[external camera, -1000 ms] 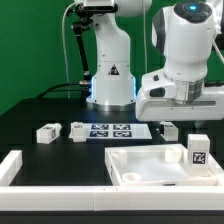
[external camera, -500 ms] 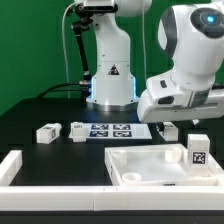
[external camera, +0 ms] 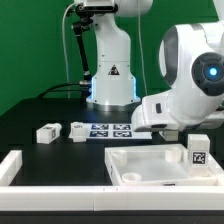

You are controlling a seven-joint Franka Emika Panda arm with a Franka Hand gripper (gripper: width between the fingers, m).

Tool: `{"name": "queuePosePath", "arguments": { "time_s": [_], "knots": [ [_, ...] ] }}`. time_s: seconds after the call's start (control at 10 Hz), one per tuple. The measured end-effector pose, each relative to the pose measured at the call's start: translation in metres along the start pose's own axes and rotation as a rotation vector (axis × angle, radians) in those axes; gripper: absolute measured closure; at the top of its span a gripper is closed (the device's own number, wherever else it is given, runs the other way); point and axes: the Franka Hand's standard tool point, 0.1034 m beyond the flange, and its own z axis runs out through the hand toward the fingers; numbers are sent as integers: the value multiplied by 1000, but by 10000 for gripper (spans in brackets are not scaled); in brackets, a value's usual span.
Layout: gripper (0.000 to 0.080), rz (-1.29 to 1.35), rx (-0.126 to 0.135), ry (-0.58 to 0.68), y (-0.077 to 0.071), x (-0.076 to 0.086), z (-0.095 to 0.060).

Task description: Assemble square table

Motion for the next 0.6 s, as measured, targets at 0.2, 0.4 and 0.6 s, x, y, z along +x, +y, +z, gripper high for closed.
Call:
{"name": "queuePosePath", "arguments": {
  "time_s": [0.2, 0.4, 0.6],
  "knots": [
    [151, 2, 2, 5, 1, 5, -1],
    [151, 4, 4, 3, 2, 5, 0],
    [151, 22, -8, 3, -8, 2, 9]
  ]
}}
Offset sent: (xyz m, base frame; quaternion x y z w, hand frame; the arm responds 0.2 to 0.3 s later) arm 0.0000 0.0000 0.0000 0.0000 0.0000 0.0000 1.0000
